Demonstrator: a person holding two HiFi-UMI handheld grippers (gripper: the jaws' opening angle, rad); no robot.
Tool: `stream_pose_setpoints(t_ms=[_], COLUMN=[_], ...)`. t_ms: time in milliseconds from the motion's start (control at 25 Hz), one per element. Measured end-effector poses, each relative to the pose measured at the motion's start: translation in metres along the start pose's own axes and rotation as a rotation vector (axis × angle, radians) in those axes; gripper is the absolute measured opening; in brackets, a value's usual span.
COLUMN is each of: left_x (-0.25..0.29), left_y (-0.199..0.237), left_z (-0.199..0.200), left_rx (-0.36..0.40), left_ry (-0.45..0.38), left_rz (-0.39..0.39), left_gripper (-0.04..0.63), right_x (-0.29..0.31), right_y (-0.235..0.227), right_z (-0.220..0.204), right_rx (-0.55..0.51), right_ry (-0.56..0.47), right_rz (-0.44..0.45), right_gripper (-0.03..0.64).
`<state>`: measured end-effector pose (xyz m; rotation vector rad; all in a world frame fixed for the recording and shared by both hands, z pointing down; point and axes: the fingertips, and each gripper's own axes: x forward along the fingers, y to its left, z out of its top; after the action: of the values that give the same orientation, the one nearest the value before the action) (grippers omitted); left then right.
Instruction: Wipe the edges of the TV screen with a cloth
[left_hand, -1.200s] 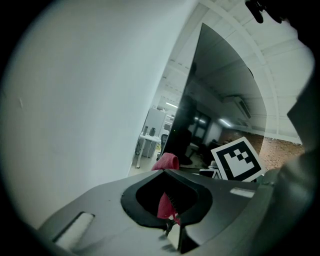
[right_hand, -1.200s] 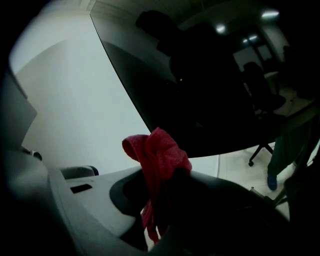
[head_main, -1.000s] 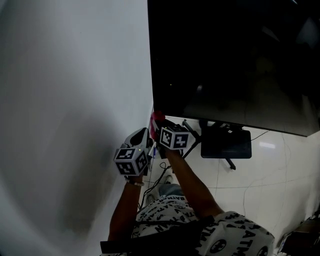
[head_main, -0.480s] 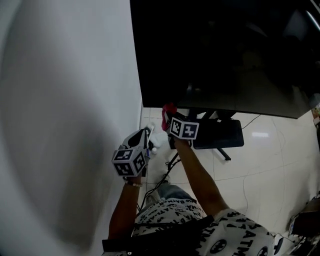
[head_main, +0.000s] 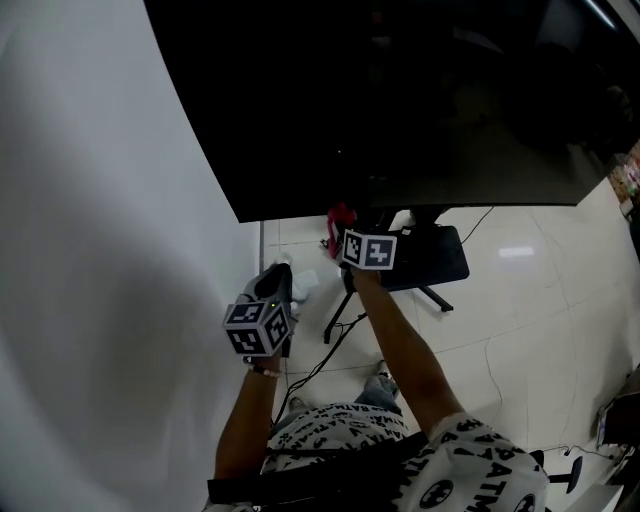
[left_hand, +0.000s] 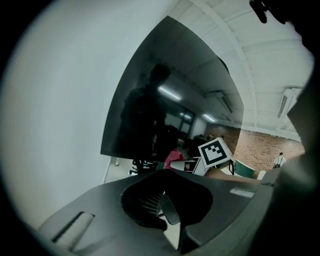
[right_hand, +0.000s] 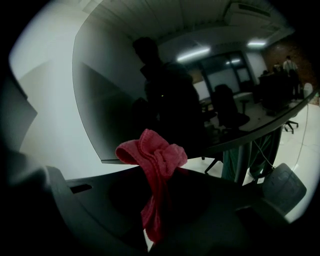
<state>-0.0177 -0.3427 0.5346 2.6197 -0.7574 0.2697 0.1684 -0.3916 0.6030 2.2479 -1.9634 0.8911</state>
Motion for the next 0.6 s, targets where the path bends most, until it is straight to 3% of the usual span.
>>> stream_pose_setpoints(t_ms=[400, 600], left_x=[0.097, 0.121], left_y=[-0.123, -0.182], left_z=[-0.02, -0.027], left_rx=[-0.023, -0.026], left_ry=[-0.062, -0.065], left_rz=[0.062, 0.068], left_gripper=[-0.009, -0.009], right_x=[-0.048, -0.082], right_y=[-0.132, -0.199], right_z=[0.014, 0.025], right_rx=[-0.003, -0.025], right_ry=[0.023, 0.039], right_rz=[0.088, 0.077], right_gripper=[0.078, 0.078])
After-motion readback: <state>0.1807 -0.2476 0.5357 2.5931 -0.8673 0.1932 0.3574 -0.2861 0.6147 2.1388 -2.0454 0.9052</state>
